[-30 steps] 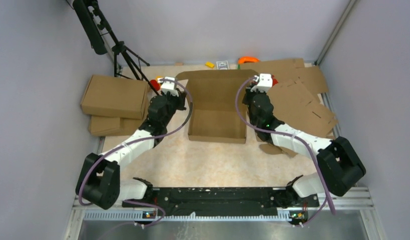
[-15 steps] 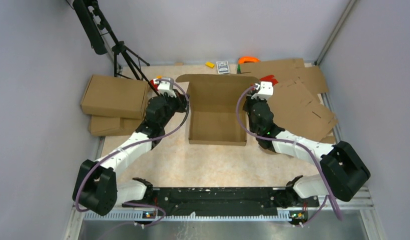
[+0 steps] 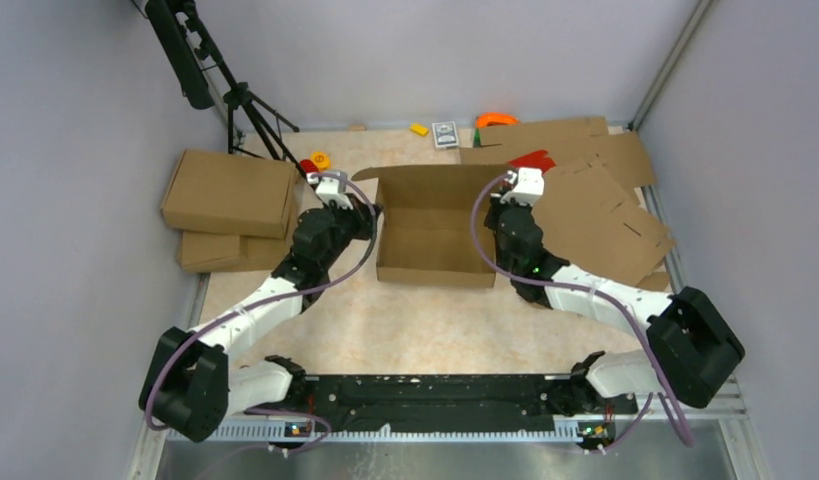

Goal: Fold the paper box

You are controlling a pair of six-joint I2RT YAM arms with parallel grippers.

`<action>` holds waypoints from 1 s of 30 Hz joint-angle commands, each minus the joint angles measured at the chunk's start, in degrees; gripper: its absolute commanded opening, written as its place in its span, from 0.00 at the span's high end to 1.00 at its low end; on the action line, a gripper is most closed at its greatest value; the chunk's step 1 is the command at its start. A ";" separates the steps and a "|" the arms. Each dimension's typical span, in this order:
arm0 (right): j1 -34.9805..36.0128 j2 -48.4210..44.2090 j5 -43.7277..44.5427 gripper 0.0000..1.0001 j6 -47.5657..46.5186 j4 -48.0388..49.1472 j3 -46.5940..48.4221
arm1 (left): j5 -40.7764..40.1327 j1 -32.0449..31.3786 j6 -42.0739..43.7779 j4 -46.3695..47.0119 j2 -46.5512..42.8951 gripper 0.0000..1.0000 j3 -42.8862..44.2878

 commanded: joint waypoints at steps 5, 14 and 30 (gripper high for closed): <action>2.38 -6.58 -1.93 1.00 4.89 0.80 -7.63 | -3.84 -3.78 4.64 -0.33 -4.39 1.00 -5.96; 2.60 -15.47 -7.28 0.65 8.52 -14.80 -7.32 | -6.19 -5.07 5.01 -0.71 -6.69 1.00 -9.69; 2.61 -39.76 -36.23 0.07 14.09 -44.31 -7.53 | -7.05 -6.96 5.17 -0.33 -8.27 1.00 -14.22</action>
